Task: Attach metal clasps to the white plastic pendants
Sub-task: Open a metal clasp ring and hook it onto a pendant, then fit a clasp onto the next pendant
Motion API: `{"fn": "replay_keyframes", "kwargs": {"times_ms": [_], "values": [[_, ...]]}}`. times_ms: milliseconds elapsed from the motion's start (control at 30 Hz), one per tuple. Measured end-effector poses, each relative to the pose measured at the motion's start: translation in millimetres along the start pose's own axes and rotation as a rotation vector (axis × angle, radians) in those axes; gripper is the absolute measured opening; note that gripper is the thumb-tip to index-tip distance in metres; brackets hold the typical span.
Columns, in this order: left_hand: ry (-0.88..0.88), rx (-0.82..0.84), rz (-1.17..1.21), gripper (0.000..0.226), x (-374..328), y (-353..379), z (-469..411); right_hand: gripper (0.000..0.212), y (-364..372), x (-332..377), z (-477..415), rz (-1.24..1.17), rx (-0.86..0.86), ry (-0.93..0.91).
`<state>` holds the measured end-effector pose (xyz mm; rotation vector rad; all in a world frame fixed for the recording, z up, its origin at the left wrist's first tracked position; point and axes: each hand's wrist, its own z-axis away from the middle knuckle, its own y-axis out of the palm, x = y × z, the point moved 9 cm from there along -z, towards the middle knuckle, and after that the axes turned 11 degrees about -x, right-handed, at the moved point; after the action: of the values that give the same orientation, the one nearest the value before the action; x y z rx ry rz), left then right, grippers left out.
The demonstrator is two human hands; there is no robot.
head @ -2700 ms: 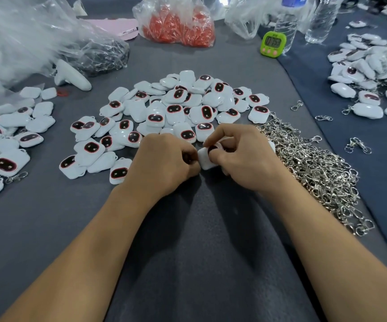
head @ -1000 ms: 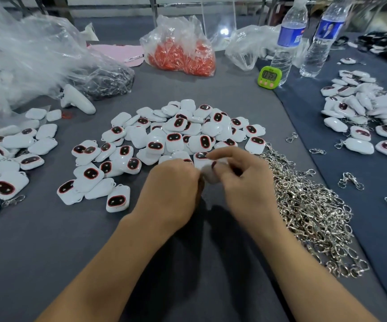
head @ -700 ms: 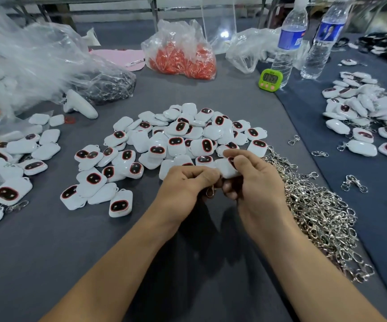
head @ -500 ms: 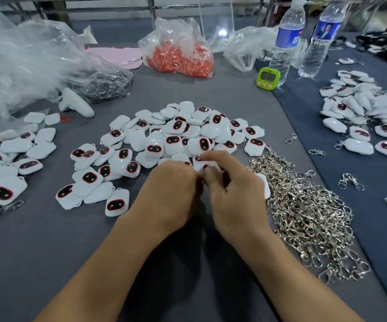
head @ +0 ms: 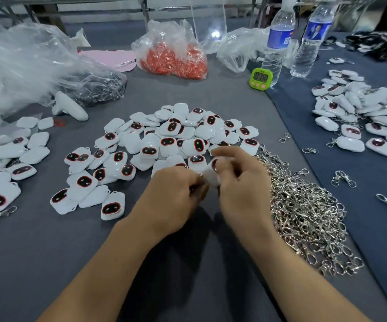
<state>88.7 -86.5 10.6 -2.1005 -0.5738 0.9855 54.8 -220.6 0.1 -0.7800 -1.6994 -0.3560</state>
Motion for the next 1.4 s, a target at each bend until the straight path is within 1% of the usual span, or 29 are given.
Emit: {"fn": "replay_keyframes", "kwargs": {"times_ms": [33,67,133,167,200,233,300,333,367,433,500,533,567,600,667,700,733,767,800,833,867,900,967,1000,1067,1167,1267,1333,1400], "values": [[0.081,0.025,-0.185,0.021,-4.5,0.6,-0.3,0.017,4.5,10.2,8.2,0.101,0.035,-0.141],[0.139,0.025,-0.329,0.019,-7.3,1.3,-0.9,0.017,10.7,14.0,15.0,0.150,0.083,-0.208],[0.157,-0.038,-0.467,0.019,-6.2,-2.2,-0.4,0.016,17.6,8.8,14.8,0.124,0.130,-0.156],[0.121,-0.082,-0.451,0.019,-3.1,-5.5,1.8,0.016,17.2,2.5,8.9,0.079,0.127,-0.072],[0.057,-0.130,-0.351,0.018,0.5,-8.6,5.1,0.016,16.1,-4.7,2.8,0.032,0.125,0.033],[-0.043,-0.154,-0.177,0.017,6.8,-9.3,8.1,0.016,15.8,-12.0,-1.3,-0.015,0.137,0.142],[-0.283,-0.134,0.248,0.011,23.7,1.3,10.9,0.018,18.3,-24.2,-5.0,-0.117,0.211,0.333],[-0.378,-0.108,0.401,0.006,29.7,8.2,10.7,0.019,20.5,-27.6,-5.1,-0.158,0.275,0.394],[-0.432,-0.105,0.473,0.004,33.7,11.2,10.1,0.018,22.3,-28.5,-4.8,-0.196,0.352,0.434],[-0.426,-0.160,0.417,0.008,38.7,8.8,7.8,0.012,22.8,-27.0,-4.9,-0.236,0.506,0.476],[-0.344,-0.204,0.177,0.020,35.1,3.2,8.9,0.012,17.0,-26.7,-6.9,-0.178,0.593,0.479],[-0.320,-0.211,0.089,0.024,32.1,2.0,10.1,0.015,12.9,-27.7,-10.7,-0.150,0.580,0.479],[-0.320,-0.225,0.051,0.026,31.4,1.2,11.0,0.018,6.7,-29.5,-17.5,-0.170,0.513,0.493],[-0.336,-0.242,0.047,0.026,32.9,0.3,11.5,0.019,-2.5,-32.0,-26.5,-0.267,0.393,0.537],[-0.369,-0.250,0.049,0.026,38.5,-0.1,12.1,0.010,-25.4,-36.6,-43.3,-0.676,0.093,0.686],[-0.371,-0.237,0.042,0.026,39.9,0.8,11.7,0.015,-34.6,-38.3,-49.0,-0.893,-0.023,0.733],[-0.366,-0.225,0.034,0.024,40.0,1.5,11.3,0.029,-41.9,-40.5,-53.2,-1.038,-0.096,0.750],[-0.354,-0.220,0.024,0.024,38.7,1.3,10.8,0.040,-45.7,-41.8,-55.6,-1.083,-0.130,0.750],[-0.339,-0.218,0.011,0.023,36.5,0.9,10.3,0.044,-46.7,-43.3,-56.3,-1.026,-0.133,0.729],[-0.318,-0.220,-0.009,0.024,34.3,1.1,9.6,0.039,-47.5,-42.9,-56.5,-0.871,-0.119,0.663],[-0.289,-0.224,-0.037,0.024,31.9,0.9,9.0,0.029,-49.9,-39.6,-56.5,-0.616,-0.102,0.546],[-0.258,-0.232,-0.066,0.025,29.4,0.3,8.3,0.022,-54.0,-33.9,-56.8,-0.288,-0.097,0.394],[-0.193,-0.254,-0.111,0.027,24.8,-2.7,6.9,0.022,-56.0,-24.3,-55.8,0.318,-0.074,0.129],[-0.166,-0.259,-0.129,0.029,23.2,-4.0,6.3,0.023,-54.0,-22.8,-54.1,0.532,-0.042,0.059],[-0.141,-0.232,-0.155,0.036,21.4,-3.4,5.5,0.024,-50.9,-22.7,-52.0,0.809,0.008,-0.009],[-0.073,-0.158,-0.108,0.047,0.6,5.5,4.2,0.028,-37.4,-25.3,-47.0,1.005,0.117,-0.080],[0.047,-0.062,-0.082,0.053,-41.8,31.1,7.0,0.014,-27.0,-23.4,-44.7,0.898,0.176,-0.079],[0.071,-0.028,-0.093,0.056,-53.3,45.7,8.8,0.017,-23.6,-26.0,-45.0,0.808,0.196,-0.026],[0.039,-0.034,-0.062,0.056,-47.6,49.2,7.7,0.021,-22.4,-28.7,-46.0,0.762,0.200,0.004]]}}
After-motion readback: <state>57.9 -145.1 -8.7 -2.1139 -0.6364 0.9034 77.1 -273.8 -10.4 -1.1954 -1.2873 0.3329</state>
